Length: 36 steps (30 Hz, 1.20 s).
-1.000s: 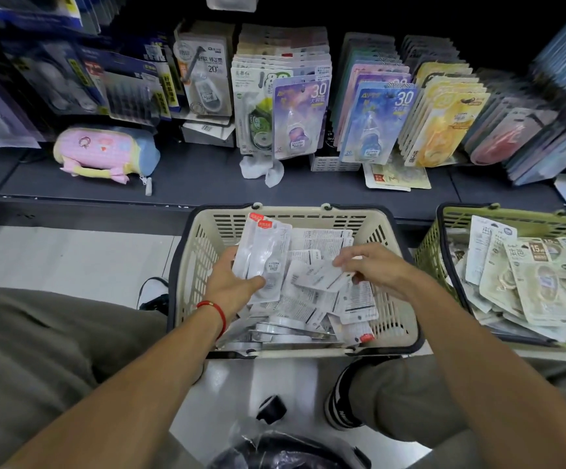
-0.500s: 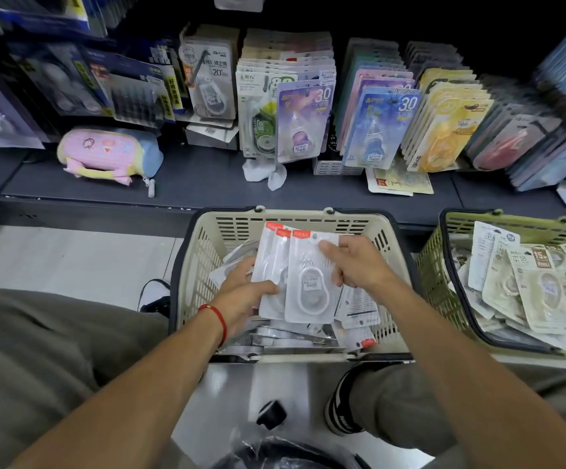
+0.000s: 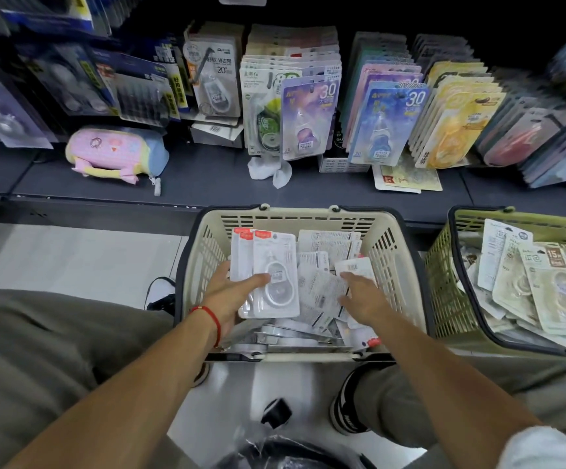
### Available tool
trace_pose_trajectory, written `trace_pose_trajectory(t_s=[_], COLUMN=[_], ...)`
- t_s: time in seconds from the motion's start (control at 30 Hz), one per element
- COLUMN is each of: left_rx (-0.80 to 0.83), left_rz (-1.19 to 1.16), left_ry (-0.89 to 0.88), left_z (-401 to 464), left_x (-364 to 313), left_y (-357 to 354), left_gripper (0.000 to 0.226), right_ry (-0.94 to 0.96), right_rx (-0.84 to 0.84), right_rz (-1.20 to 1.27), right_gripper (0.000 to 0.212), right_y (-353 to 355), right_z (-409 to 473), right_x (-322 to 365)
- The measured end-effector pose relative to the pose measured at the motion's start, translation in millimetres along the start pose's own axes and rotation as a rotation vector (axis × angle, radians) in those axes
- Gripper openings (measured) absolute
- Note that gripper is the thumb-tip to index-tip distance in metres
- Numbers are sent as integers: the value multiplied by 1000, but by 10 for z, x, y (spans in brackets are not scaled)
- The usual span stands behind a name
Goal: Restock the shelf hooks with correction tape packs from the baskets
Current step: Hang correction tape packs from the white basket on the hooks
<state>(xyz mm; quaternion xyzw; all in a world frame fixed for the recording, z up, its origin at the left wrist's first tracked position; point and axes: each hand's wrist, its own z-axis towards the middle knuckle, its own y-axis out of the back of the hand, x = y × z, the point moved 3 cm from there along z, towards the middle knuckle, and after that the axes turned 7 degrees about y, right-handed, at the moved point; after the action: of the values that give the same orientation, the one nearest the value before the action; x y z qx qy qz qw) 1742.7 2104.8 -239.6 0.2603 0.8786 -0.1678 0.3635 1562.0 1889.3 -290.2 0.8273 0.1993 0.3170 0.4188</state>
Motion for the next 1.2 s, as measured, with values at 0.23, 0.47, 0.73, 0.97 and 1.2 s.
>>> trace_pose_trajectory(t_s=[0.23, 0.47, 0.73, 0.97, 1.2], left_rx=[-93, -107, -95, -40, 137], left_rz=[40, 130, 137, 198, 106], left_ry=[-94, -197, -343, -507, -598], left_z=[24, 33, -98, -354, -634], left_x=[-59, -166, -549, -1385, -2239], left_y=[77, 26, -17, -115, -223], left_gripper=[63, 62, 63, 61, 68], right_ry=[68, 182, 231, 434, 523], right_rx=[81, -50, -76, -304, -481], right_rz=[329, 589, 575, 477, 664], right_gripper=[47, 26, 19, 26, 30], right_y=[98, 807, 1477, 2377, 2847], right_z=[-85, -186, -312, -406, -350], right_x=[-92, 251, 603, 1151, 1734])
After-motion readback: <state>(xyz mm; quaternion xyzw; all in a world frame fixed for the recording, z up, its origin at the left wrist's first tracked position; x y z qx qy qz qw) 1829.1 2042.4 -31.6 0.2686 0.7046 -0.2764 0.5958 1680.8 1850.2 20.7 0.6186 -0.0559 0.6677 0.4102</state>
